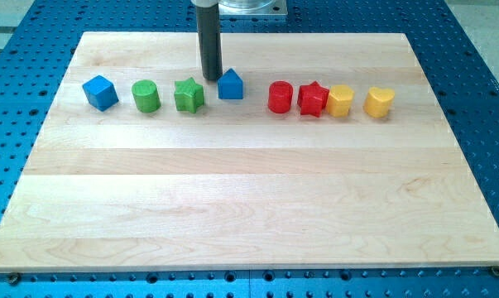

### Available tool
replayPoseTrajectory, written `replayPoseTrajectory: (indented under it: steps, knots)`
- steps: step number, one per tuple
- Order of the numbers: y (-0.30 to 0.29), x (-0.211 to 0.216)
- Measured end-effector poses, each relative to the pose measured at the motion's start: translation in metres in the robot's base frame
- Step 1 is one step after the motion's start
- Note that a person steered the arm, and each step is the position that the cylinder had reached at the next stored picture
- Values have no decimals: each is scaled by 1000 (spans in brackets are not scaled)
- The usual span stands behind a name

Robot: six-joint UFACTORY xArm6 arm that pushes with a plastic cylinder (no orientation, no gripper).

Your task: Arrange the blue blocks and green blocks in a horizontal line

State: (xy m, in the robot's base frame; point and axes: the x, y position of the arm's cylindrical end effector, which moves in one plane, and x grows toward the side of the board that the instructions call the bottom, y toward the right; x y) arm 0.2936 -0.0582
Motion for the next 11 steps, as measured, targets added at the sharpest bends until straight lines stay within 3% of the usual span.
replayPoseTrajectory:
  steps: [3,4,5,8,11]
  knots:
    - [25,41]
    - [20,29]
    - [-27,4]
    - [-176,28]
    - [-183,45]
